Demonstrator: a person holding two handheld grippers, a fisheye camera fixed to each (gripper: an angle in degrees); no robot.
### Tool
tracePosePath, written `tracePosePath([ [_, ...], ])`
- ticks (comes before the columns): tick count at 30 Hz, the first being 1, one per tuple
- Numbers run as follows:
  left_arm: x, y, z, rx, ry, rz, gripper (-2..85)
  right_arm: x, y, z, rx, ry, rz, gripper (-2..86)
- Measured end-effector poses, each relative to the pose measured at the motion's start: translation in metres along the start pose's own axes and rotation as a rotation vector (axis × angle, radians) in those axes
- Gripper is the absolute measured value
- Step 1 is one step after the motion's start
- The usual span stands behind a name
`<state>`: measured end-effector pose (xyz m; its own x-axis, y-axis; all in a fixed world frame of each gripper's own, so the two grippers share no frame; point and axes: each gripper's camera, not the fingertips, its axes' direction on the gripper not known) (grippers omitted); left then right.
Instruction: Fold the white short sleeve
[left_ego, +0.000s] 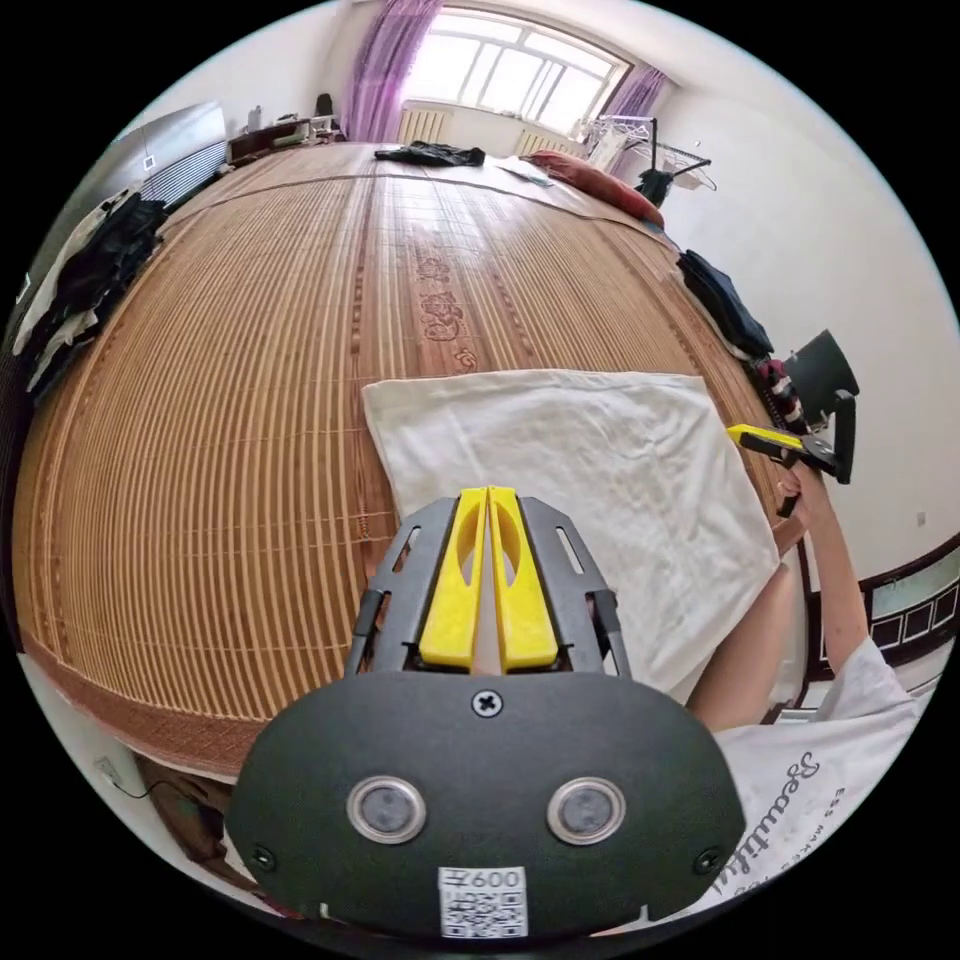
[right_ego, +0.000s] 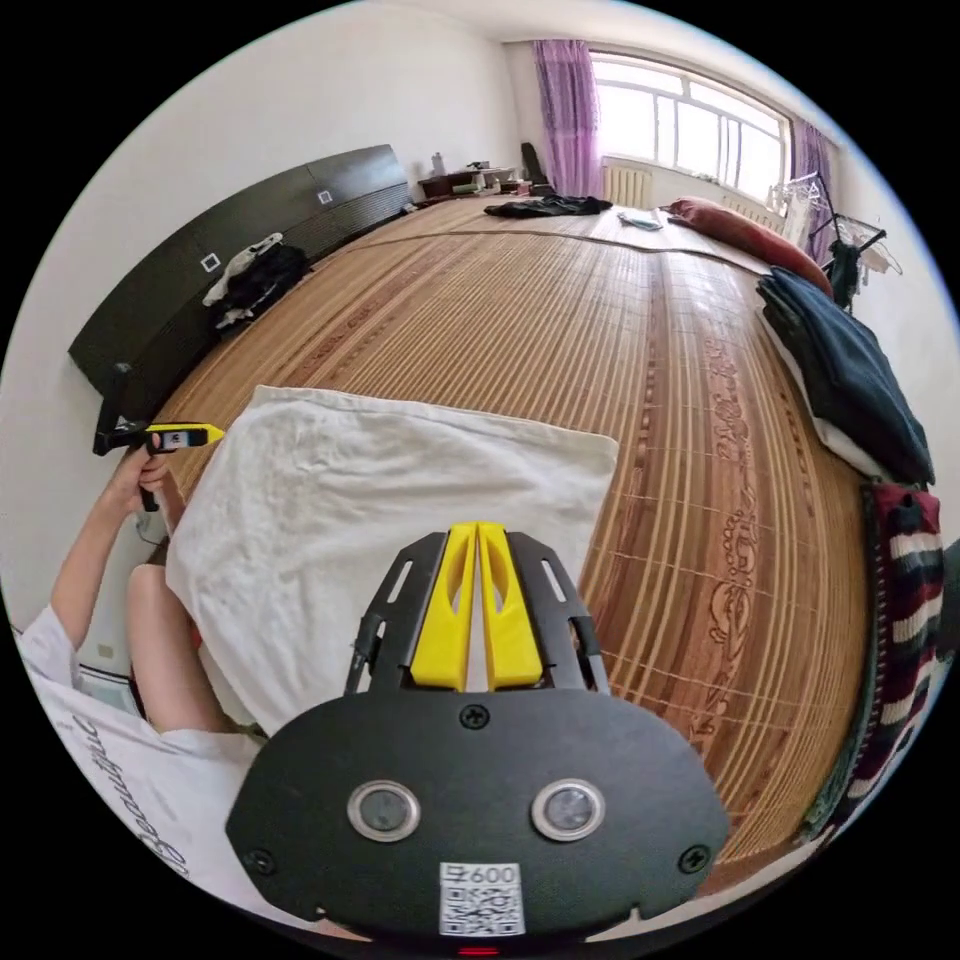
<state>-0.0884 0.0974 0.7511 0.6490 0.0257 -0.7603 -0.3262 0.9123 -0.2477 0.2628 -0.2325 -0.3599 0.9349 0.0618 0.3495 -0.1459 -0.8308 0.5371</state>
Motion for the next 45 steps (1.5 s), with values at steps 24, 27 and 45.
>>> tracePosePath([
  [24,0.111,-0.067,0.012,-0.082,-0.209,0.057,0.3,-0.068,-0.055,0.047,0.024,0.129,-0.048,-0.8],
  [27,0.106,-0.040,-0.027,0.005,-0.294,-0.001,0.2,-0.073,-0.030,0.018,0.136,0.212,0.048,-0.9],
  [45,0.039,0.245,-0.162,0.118,0.149,-0.069,0.4,-0.173,0.209,-0.048,0.169,0.053,0.203,-0.9],
])
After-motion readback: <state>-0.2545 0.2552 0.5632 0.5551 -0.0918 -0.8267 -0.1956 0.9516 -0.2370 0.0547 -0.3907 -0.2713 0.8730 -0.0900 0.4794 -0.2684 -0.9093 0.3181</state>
